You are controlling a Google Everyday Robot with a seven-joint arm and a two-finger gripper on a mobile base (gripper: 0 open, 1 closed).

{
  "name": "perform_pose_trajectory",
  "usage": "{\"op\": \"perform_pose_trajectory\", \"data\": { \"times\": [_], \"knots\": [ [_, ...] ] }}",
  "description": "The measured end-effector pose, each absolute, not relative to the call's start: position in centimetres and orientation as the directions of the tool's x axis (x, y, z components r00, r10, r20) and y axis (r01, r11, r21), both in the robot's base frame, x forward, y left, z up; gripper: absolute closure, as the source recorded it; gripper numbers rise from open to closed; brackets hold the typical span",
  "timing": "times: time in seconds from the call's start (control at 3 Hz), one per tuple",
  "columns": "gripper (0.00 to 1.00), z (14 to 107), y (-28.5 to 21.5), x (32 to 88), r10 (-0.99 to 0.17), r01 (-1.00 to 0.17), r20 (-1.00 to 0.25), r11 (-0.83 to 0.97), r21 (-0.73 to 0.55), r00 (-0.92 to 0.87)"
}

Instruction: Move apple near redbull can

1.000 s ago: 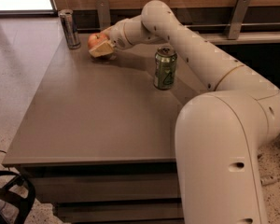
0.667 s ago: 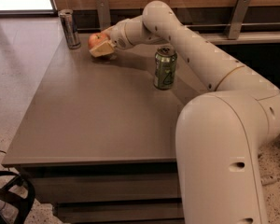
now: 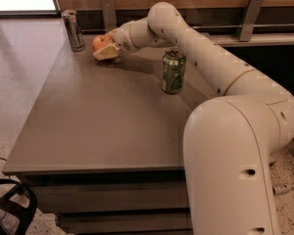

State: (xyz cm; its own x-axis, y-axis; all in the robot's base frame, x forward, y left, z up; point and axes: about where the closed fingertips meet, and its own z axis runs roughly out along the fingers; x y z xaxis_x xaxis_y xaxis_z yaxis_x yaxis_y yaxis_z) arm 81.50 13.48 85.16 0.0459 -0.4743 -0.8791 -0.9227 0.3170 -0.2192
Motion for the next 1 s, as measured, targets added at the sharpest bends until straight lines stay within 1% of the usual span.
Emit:
{"op": "perform_pose_trajectory", "data": {
  "times": [0.33, 0.67, 1.0],
  "knots": [
    [0.08, 84.97, 13.79, 81.44, -0.474, -0.925, -0.879, 0.313, -0.217, 0.045],
    [0.0, 84.81, 14.04, 81.39, -0.474, -0.926, -0.879, 0.31, -0.215, 0.045],
    [0.0, 84.81, 14.04, 81.39, -0.474, -0.926, -0.879, 0.31, -0.215, 0.045]
  ]
}}
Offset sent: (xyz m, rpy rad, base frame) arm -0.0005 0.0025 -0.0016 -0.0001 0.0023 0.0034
